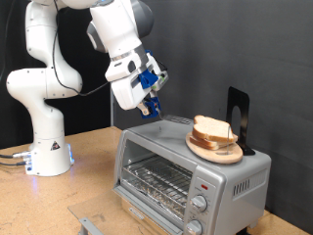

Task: Make a piece of toast with the oven

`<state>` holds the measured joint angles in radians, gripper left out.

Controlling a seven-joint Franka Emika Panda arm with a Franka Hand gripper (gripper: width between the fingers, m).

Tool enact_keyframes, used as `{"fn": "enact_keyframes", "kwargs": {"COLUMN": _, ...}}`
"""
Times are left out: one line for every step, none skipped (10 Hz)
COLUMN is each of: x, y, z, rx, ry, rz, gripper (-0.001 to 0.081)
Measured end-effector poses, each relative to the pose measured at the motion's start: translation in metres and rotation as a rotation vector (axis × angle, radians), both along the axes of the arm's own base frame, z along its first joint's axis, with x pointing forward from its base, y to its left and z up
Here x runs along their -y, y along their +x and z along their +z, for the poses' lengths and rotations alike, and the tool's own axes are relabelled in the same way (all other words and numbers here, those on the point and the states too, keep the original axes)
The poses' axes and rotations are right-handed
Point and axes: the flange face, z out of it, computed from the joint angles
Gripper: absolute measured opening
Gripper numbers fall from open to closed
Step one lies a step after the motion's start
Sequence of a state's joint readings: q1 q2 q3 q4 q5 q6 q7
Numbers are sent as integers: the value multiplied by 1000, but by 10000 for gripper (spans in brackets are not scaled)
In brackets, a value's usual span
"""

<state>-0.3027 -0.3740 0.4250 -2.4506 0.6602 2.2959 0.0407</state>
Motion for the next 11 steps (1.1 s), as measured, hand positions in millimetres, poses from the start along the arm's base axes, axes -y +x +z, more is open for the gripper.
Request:
{"fn": "enact_keyframes", "kwargs": {"x": 1, "y": 6, "z": -3, "rx": -1, "ry": -8, "rz": -17, "gripper": 469}}
{"fn": "enact_keyframes", "kwargs": {"x": 1, "y": 12, "z": -8, "rx": -4, "ry": -15, "rz": -26, "gripper": 469}}
{"fn": "enact_keyframes", "kwargs": {"x": 0, "y": 18, "z": -12, "rx": -9, "ry": -20, "rz": -26, "gripper": 469}}
{"fn": "enact_keyframes", "kwargs": {"x": -1, "y": 23, "z": -16, "rx": -7, "ry": -23, "rz": -23, "gripper": 469}}
{"fn": "enact_keyframes", "kwargs": {"x": -4, "y": 27, "z": -18, "rx": -5, "ry": -26, "rz": -18, "gripper": 469}}
{"fn": "enact_keyframes", "kwargs": {"x": -7, "y": 30, "z": -19, "rx": -2, "ry": -27, "rz": -13, "gripper": 469}}
{"fn": "enact_keyframes", "kwargs": {"x": -10, "y": 32, "z": -20, "rx": 2, "ry": -28, "rz": -8, "gripper": 469}}
{"fn": "enact_keyframes", "kwargs": {"x": -12, "y": 33, "z": -20, "rx": 6, "ry": -30, "rz": -4, "gripper": 469}}
{"fn": "enact_keyframes", "kwargs": {"x": -15, "y": 35, "z": -20, "rx": 8, "ry": -33, "rz": -2, "gripper": 469}}
{"fn": "enact_keyframes", "kwargs": {"x": -18, "y": 35, "z": -20, "rx": 6, "ry": -39, "rz": -5, "gripper": 469}}
{"fn": "enact_keyframes", "kwargs": {"x": -22, "y": 36, "z": -20, "rx": 4, "ry": -42, "rz": -9, "gripper": 469}}
